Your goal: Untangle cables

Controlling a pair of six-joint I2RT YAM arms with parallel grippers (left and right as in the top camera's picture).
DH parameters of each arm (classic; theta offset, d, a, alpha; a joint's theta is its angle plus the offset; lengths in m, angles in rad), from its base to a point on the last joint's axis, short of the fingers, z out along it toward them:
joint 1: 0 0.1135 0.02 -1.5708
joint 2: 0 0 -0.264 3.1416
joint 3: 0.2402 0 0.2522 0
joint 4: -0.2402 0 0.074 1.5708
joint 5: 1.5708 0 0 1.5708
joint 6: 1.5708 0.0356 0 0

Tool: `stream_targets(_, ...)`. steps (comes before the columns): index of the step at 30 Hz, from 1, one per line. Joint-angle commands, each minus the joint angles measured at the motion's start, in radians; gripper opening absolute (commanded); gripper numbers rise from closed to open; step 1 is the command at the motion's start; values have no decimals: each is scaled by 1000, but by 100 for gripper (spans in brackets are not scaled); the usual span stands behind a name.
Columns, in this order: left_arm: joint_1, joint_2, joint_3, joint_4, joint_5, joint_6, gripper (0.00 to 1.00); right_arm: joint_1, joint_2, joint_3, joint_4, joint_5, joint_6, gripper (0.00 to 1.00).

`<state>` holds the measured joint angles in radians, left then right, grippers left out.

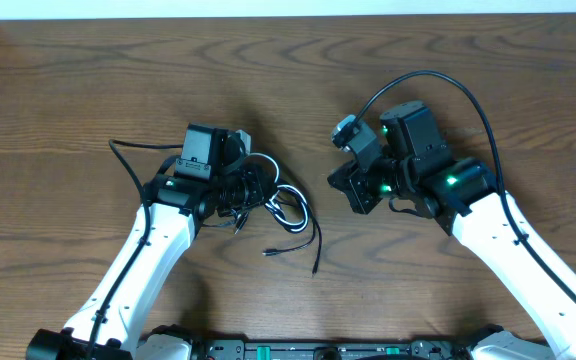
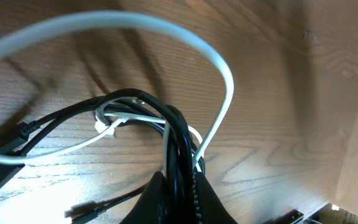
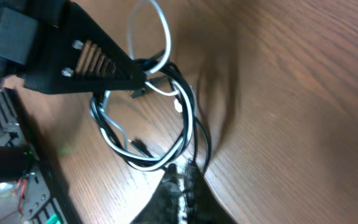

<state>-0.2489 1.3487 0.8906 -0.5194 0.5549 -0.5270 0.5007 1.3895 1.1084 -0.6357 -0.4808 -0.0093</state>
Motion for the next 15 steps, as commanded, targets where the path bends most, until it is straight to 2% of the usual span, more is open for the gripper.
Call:
stream_targets(1, 3, -3, -3, -1, 29, 31, 8, 13, 8, -1, -8, 32, 11, 29)
stream_targets(2, 3, -3, -3, -1, 56, 57, 7, 18, 12, -3, -8, 33, 11, 39)
stream_targets(3, 3, -3, -3, 0, 78, 77, 8, 22, 17, -5, -8, 34, 11, 42)
stream_targets(11, 3, -3, -3, 9, 404, 380, 8, 54, 95, -6, -11, 34, 12, 44)
stream_targets(15, 3, -3, -3, 8, 511, 493, 8, 58, 140, -6, -10, 34, 12, 43)
